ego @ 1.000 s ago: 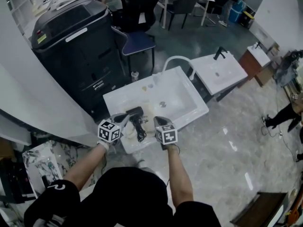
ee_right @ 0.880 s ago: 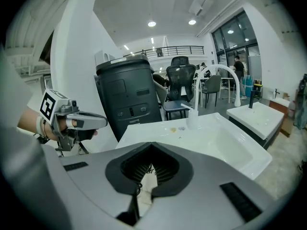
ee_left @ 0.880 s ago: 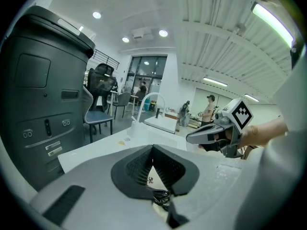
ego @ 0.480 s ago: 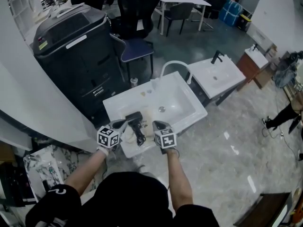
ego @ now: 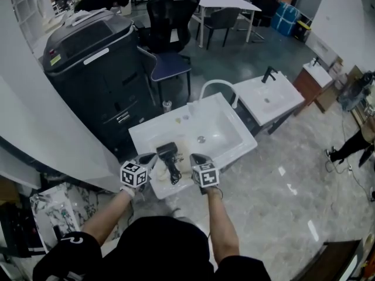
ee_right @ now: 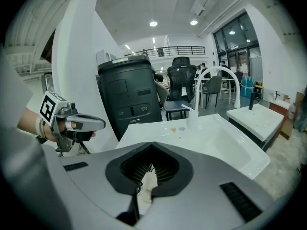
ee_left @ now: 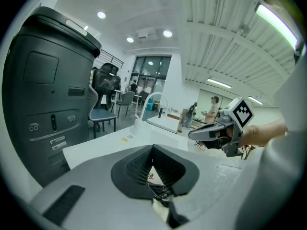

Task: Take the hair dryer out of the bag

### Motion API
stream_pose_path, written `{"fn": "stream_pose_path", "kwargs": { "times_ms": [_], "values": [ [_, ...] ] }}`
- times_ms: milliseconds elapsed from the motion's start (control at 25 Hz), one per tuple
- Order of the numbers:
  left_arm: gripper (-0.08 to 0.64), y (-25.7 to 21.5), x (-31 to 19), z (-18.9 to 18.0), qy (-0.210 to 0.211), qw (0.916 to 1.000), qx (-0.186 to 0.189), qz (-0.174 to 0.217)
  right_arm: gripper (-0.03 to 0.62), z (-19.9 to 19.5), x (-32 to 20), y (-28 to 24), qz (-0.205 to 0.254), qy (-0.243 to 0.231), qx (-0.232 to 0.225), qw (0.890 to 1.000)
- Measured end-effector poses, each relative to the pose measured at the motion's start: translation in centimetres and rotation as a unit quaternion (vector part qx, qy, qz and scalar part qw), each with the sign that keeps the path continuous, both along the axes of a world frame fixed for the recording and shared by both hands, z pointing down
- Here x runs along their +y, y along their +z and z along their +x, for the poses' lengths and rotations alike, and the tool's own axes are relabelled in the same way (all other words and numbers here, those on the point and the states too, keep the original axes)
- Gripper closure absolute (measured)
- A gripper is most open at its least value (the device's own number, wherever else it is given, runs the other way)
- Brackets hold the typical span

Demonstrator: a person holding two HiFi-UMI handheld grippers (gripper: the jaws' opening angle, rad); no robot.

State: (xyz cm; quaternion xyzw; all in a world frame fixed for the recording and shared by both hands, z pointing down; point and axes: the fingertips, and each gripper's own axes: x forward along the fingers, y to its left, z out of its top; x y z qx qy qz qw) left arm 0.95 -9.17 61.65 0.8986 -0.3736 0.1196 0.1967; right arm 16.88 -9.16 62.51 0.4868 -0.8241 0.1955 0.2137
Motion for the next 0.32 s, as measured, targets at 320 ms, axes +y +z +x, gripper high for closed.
{"fn": "stream_pose_path", "kwargs": {
  "times_ms": [320],
  "values": [
    [0.560, -0.01, -0.19, -0.38, -0.005, 1.0000, 0.001, -0.002, 0.597, -0.53, 0.41, 0.11, -0.022, -0.002, 0.002, 1.000]
  ]
}}
